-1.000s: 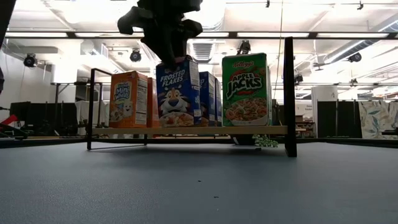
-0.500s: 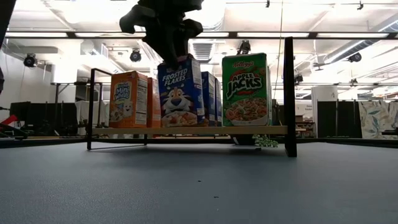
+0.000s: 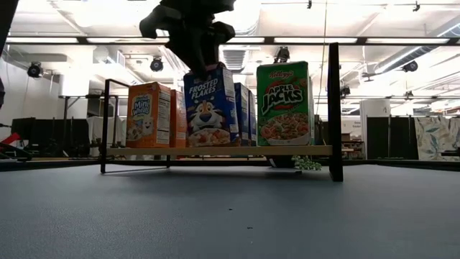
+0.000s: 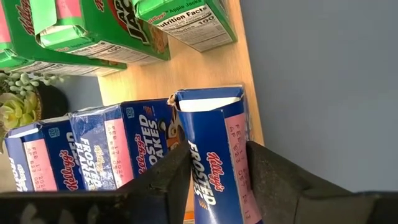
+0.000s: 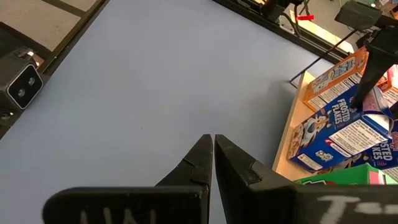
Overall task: Stack cereal on shelf
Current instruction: Put the blue cereal box on the shelf aligned with other blue cereal boxes, then return to Home Position
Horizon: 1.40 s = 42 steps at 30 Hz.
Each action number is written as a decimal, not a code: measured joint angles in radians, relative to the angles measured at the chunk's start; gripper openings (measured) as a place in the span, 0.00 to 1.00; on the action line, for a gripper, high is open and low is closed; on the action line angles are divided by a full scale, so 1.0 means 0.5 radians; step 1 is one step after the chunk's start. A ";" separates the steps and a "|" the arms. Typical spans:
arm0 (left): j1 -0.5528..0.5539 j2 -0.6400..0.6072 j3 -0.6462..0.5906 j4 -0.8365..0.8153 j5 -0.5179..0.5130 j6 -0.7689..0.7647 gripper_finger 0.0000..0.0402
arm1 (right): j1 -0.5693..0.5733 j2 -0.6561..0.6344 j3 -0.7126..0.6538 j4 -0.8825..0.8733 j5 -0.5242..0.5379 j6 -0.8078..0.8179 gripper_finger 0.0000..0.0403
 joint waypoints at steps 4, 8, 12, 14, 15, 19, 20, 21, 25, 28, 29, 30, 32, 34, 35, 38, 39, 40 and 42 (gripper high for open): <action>0.000 0.000 0.000 0.001 0.000 -0.017 0.39 | 0.000 0.000 0.000 0.000 -0.001 0.000 0.02; 0.000 0.000 0.000 0.006 0.000 -0.033 0.44 | 0.000 0.000 0.000 0.000 -0.001 0.000 0.02; 0.000 0.000 0.000 0.007 0.000 -0.039 0.47 | 0.000 0.000 0.000 -0.001 -0.002 0.000 0.02; 0.000 0.000 0.005 0.006 0.000 -0.049 0.47 | 0.000 0.000 0.000 -0.001 -0.002 0.000 0.02; 0.000 0.000 0.012 0.008 0.000 -0.056 0.47 | 0.000 0.000 0.000 -0.001 -0.002 0.000 0.02; -0.001 0.000 0.070 -0.027 0.000 -0.066 0.47 | 0.000 0.000 0.000 -0.002 -0.002 0.000 0.02; -0.004 0.000 0.097 -0.039 0.000 -0.070 0.47 | 0.000 0.000 0.000 -0.002 -0.002 0.001 0.02; -0.006 -0.001 0.129 -0.062 0.000 -0.082 0.47 | 0.000 0.000 0.000 -0.002 -0.002 0.001 0.02; -0.014 -0.007 0.293 -0.193 0.000 -0.120 0.47 | 0.000 0.000 0.000 -0.008 -0.003 0.000 0.02; -0.021 -0.010 0.401 -0.264 0.002 -0.192 0.47 | 0.000 0.000 0.000 -0.016 -0.003 0.014 0.02; -0.025 -0.013 0.425 -0.276 0.003 -0.226 0.47 | 0.000 0.000 0.000 -0.023 -0.003 0.026 0.02; -0.027 -0.017 0.442 -0.285 0.009 -0.255 0.47 | 0.000 0.000 0.000 -0.033 -0.003 0.044 0.02; -0.035 -0.035 0.447 -0.287 0.025 -0.302 0.46 | 0.000 0.000 0.000 -0.068 -0.003 0.074 0.02; -0.047 -0.056 0.426 -0.283 0.038 -0.347 0.44 | 0.000 0.000 -0.001 -0.076 -0.003 0.093 0.02; -0.054 -0.064 0.411 -0.284 0.044 -0.375 0.42 | 0.000 0.000 -0.001 -0.074 -0.003 0.094 0.02; -0.082 -0.092 0.330 -0.263 0.049 -0.438 0.37 | 0.000 0.000 -0.001 -0.074 -0.003 0.111 0.02; -0.093 -0.111 0.287 -0.238 0.048 -0.453 0.34 | 0.000 0.000 -0.001 -0.073 -0.003 0.119 0.02; -0.106 -0.131 0.243 -0.215 0.048 -0.463 0.32 | 0.000 0.000 -0.002 -0.073 -0.003 0.126 0.02; -0.133 -0.189 0.134 -0.142 0.037 -0.485 0.28 | 0.000 0.000 -0.005 -0.070 -0.003 0.147 0.02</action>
